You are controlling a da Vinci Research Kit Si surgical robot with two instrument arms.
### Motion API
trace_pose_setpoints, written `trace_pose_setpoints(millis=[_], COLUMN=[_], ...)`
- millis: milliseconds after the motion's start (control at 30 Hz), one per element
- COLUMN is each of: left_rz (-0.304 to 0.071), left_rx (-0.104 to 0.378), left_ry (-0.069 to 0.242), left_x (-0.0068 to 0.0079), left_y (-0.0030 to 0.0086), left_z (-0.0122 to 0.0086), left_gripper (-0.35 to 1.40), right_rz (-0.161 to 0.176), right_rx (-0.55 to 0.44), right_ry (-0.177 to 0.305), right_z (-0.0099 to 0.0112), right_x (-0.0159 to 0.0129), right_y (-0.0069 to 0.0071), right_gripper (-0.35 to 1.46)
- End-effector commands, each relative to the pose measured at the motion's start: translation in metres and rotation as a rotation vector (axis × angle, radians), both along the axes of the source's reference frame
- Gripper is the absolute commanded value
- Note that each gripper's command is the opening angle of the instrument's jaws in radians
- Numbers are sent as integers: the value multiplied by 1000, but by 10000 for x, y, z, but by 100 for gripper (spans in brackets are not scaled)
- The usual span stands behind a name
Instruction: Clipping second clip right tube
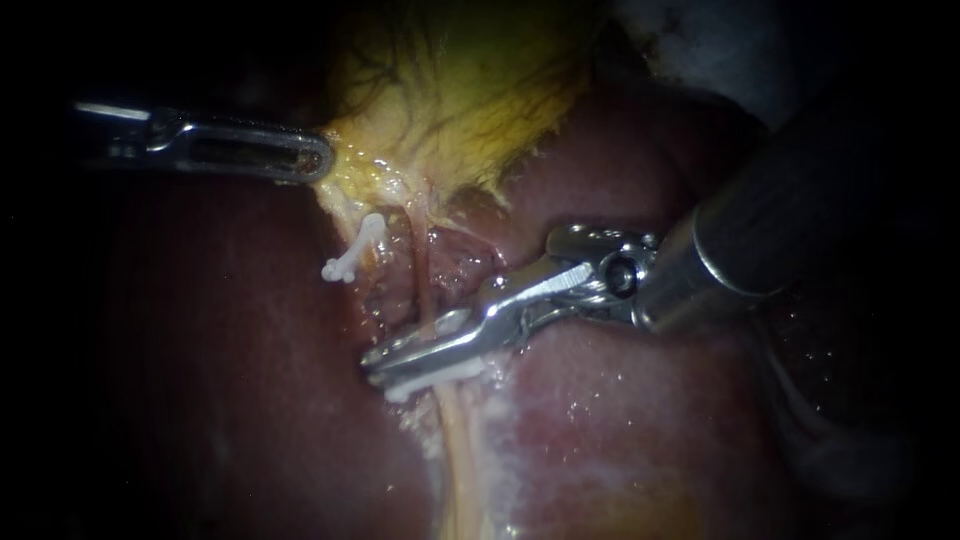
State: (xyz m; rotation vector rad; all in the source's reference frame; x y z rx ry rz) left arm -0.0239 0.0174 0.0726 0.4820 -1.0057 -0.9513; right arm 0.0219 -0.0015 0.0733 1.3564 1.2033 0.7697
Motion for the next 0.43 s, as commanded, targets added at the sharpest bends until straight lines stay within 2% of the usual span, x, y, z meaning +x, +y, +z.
trace_pose_setpoints(millis=[33, 433], left_rz=[0, 0], left_rx=[0, 0], left_ry=[0, 0], left_x=[0, 0], left_y=[0, 0], left_z=[0, 0], left_gripper=[-35, -35], right_rz=[3, 2], right_rx=[-1, -2], right_ry=[-3, -2], right_z=[0, 2], right_x=[0, 0], right_y=[0, -2], right_gripper=[-35, -35])
